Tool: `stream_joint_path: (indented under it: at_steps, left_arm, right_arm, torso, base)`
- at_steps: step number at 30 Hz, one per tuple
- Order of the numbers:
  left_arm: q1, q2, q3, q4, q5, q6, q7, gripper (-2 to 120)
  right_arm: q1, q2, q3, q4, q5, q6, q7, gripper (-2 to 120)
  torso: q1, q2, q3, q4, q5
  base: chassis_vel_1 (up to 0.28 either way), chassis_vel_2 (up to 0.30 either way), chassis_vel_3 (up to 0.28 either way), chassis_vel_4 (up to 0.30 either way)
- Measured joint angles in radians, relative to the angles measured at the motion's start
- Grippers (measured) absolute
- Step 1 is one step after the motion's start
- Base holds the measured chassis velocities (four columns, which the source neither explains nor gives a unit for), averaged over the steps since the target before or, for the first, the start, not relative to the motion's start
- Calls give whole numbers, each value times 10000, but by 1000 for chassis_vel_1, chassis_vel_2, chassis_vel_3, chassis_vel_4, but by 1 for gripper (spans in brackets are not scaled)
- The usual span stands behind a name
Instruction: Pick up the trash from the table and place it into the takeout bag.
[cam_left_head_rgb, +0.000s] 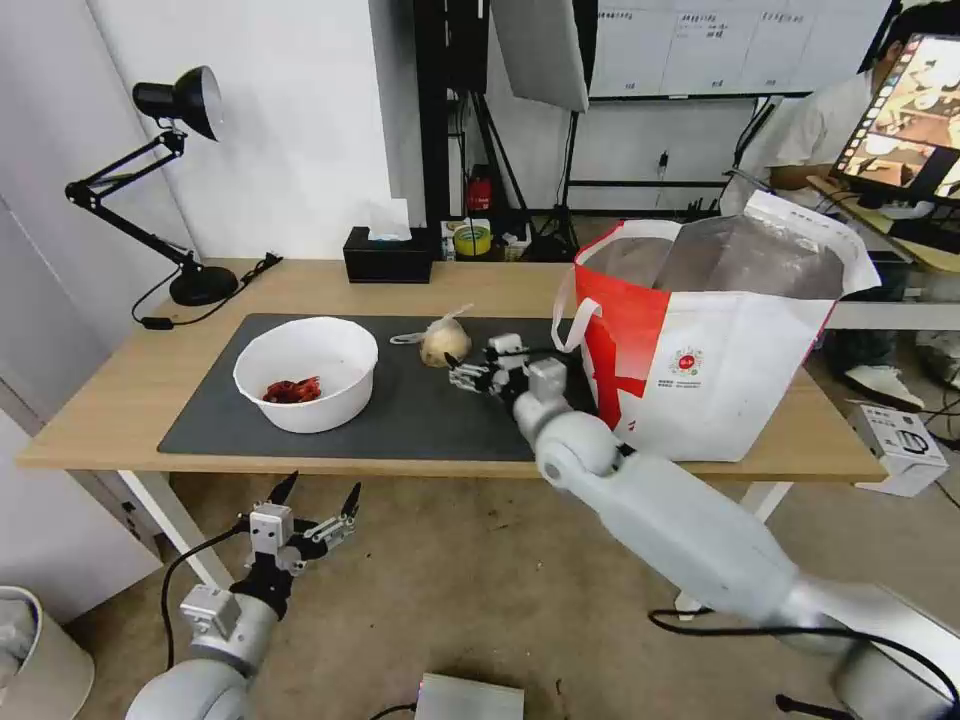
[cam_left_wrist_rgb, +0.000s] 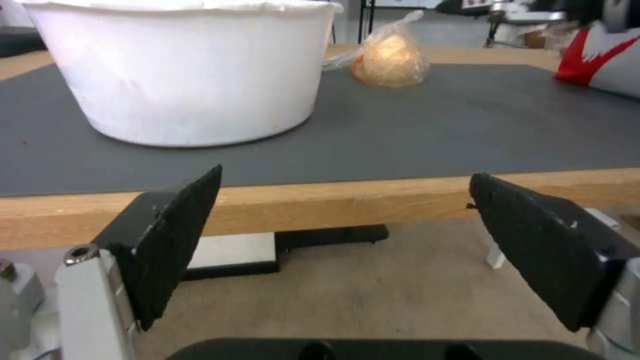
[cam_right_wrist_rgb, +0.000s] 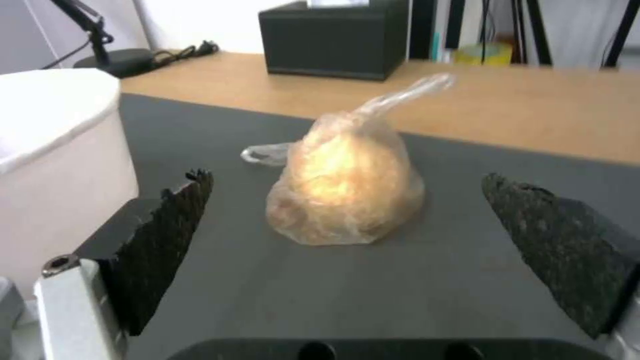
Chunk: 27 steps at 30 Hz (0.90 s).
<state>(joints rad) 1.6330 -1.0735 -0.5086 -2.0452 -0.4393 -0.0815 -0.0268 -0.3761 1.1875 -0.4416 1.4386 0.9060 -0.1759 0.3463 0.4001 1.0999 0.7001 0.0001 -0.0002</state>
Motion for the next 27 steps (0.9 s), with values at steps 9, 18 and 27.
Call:
stream_joint_path:
  at_steps: [9,18,27]
  left_arm:
    - [40,1,-35,21,-14,-54,0,100]
    - [31,4,-1,-2,-15,-72,2,100]
    - [60,49,-57,-7,-29,-124,2,100]
  right_arm:
    - [850,972,-103,-1584,612,-261,273,100]
    - [1820,1967,-183,-3314,656,-407,65,100]
    - [2532,2939,-126,-5138,349,-881,-489,100]
  torso:
    - [1,0,0,-1,1]
    - [0,0,0,-1,1]
    - [0,0,-1,-1,1]
  base:
    - [0,0,0,0]
    - [0,0,0,0]
    - [0,0,0,0]
